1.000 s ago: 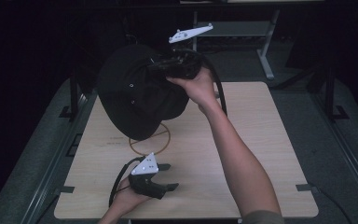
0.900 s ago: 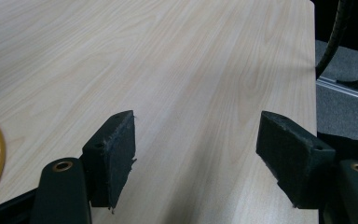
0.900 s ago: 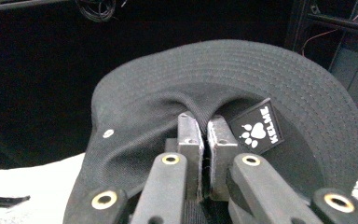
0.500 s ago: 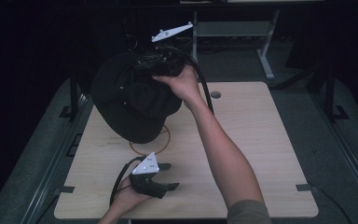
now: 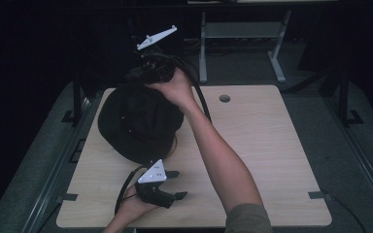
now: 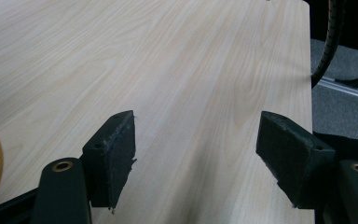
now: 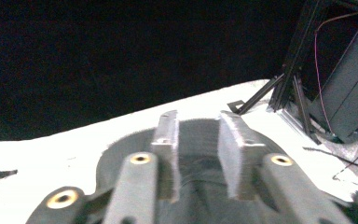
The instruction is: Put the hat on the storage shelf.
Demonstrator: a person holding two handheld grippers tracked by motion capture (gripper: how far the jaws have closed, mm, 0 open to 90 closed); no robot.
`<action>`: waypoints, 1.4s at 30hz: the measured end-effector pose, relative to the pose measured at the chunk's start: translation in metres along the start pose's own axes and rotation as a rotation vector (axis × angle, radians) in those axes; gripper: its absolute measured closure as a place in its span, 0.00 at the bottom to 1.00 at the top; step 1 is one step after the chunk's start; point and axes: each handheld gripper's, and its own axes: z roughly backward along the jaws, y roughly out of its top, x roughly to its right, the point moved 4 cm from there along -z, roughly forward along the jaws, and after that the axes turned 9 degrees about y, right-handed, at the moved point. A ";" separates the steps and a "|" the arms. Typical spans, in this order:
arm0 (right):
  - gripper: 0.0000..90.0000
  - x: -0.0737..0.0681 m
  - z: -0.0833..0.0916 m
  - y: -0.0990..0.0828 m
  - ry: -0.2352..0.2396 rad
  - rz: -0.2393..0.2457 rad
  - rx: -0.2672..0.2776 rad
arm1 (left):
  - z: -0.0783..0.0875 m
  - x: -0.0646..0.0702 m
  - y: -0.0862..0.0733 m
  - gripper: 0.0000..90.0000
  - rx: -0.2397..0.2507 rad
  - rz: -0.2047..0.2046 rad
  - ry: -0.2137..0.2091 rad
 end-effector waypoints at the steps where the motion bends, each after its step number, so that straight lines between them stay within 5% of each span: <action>1: 0.68 0.000 0.001 -0.001 0.000 -0.009 0.002 | 0.000 0.000 0.000 0.31 -0.001 -0.001 -0.001; 16: 0.45 0.009 0.046 -0.044 -0.011 -0.094 0.065 | 0.003 -0.007 0.000 0.31 0.018 0.037 0.018; 22: 0.42 0.011 0.065 -0.065 -0.015 -0.125 0.090 | 0.003 -0.009 0.000 0.30 0.030 0.074 0.016; 42: 0.36 0.011 0.118 -0.123 -0.067 -0.193 0.128 | 0.006 -0.014 -0.002 0.30 0.028 0.065 0.033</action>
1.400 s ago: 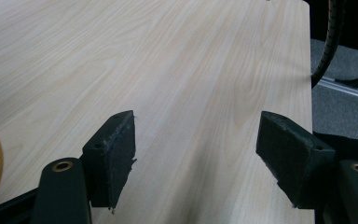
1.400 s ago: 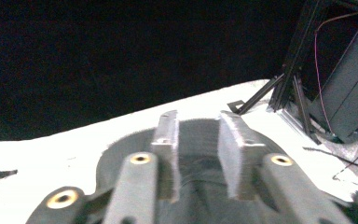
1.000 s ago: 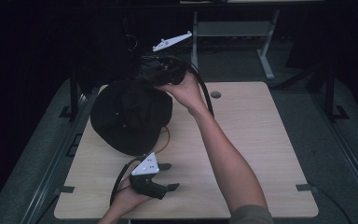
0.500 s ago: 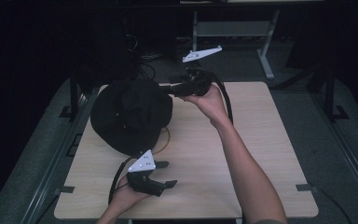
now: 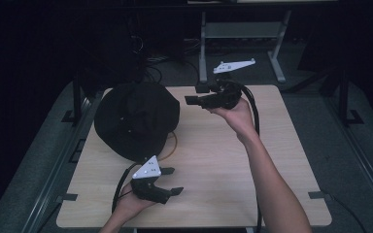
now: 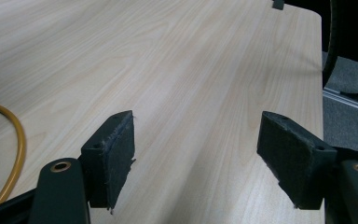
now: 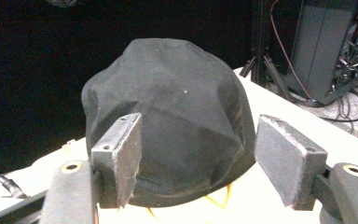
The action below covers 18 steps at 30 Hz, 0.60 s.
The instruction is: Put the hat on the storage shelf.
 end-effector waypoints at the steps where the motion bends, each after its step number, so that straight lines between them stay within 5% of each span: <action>1: 0.35 0.000 0.001 -0.001 -0.001 -0.001 0.002 | 0.000 0.000 0.000 0.30 0.001 0.001 0.000; 18: 0.30 0.008 0.030 -0.046 -0.026 -0.064 -0.022 | 0.009 -0.011 0.000 0.29 0.018 0.034 0.014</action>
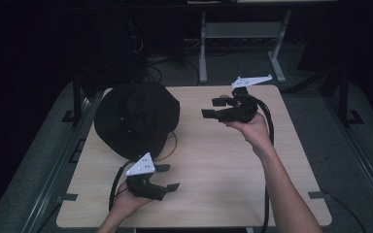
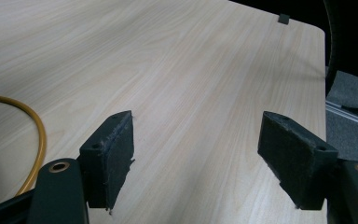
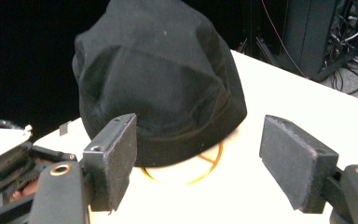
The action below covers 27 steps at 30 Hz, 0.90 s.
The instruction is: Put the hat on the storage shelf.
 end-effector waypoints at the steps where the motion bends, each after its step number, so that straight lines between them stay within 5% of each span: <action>1: 0.29 0.000 0.001 -0.003 0.000 -0.007 -0.002 | 0.000 0.000 0.000 0.29 0.000 0.002 0.000; 27: 0.20 0.004 0.032 -0.058 -0.043 -0.078 0.007 | 0.000 -0.002 -0.002 0.28 -0.006 0.012 0.009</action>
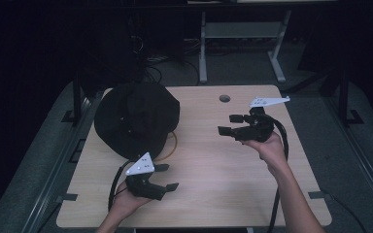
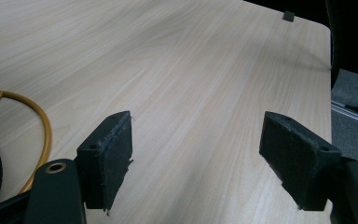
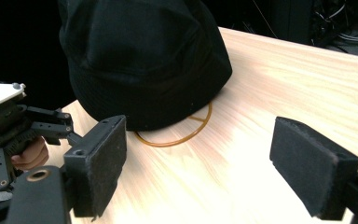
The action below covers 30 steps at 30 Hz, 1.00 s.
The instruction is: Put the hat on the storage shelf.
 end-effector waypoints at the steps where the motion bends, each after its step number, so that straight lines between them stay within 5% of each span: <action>1: 0.20 0.000 0.001 -0.002 0.000 -0.005 0.000 | 0.000 0.000 0.000 0.28 0.002 -0.002 0.000; 30: 0.19 -0.002 0.022 -0.045 -0.033 -0.034 -0.006 | 0.001 -0.002 0.000 0.26 0.006 0.005 0.016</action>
